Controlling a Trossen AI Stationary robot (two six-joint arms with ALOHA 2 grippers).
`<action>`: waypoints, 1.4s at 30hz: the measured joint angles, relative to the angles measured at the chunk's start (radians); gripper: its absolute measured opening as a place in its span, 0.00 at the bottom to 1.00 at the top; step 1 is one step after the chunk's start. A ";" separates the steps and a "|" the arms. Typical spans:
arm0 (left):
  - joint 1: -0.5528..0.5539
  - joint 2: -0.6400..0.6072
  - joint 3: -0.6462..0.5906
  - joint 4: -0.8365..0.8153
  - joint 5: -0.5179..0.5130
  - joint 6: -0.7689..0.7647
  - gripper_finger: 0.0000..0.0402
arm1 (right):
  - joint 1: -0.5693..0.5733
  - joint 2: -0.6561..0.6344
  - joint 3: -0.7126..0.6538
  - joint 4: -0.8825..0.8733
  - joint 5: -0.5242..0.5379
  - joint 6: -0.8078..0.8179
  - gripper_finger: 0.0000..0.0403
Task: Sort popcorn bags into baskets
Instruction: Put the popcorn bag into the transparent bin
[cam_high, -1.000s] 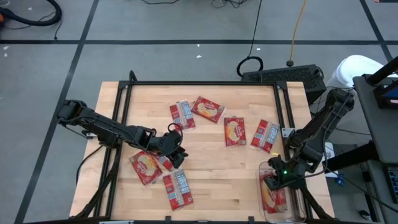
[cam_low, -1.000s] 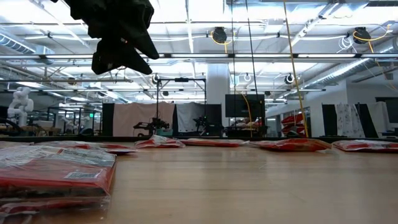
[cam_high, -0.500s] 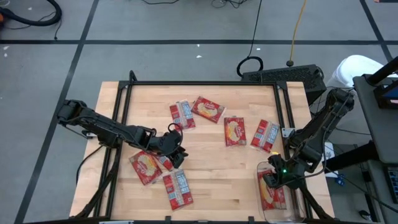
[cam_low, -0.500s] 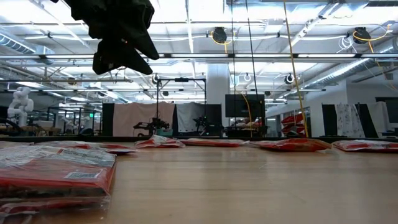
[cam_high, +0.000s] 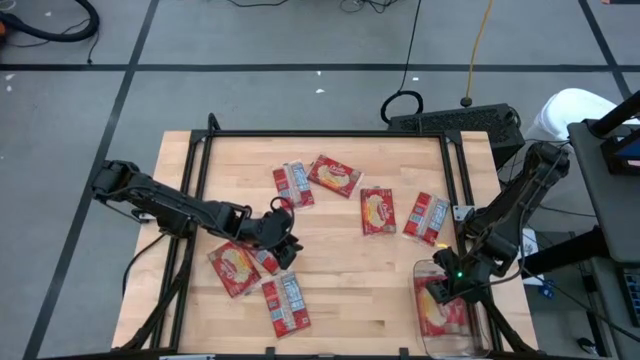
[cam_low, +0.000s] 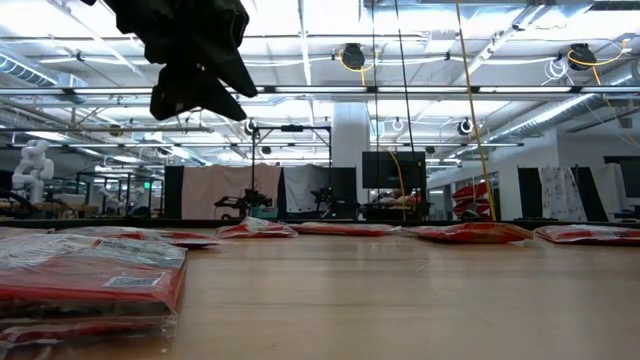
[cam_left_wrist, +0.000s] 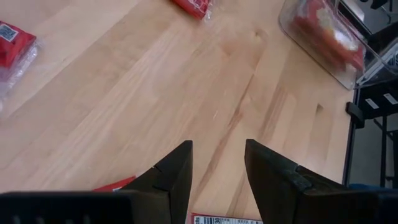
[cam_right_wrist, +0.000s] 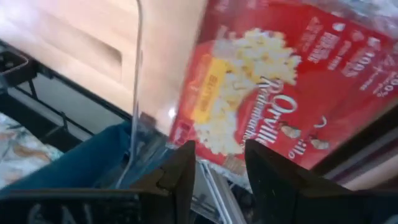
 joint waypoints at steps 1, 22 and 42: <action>0.003 0.000 0.000 0.000 0.000 0.005 0.37 | 0.000 -0.005 0.000 0.004 -0.012 -0.003 0.32; 0.039 0.000 -0.001 -0.381 0.025 -0.292 0.37 | 0.000 -0.026 0.000 0.038 0.039 -0.063 0.07; 0.036 0.001 -0.063 -0.552 0.230 -0.360 0.62 | -0.110 -0.117 0.144 0.109 0.538 -0.187 0.00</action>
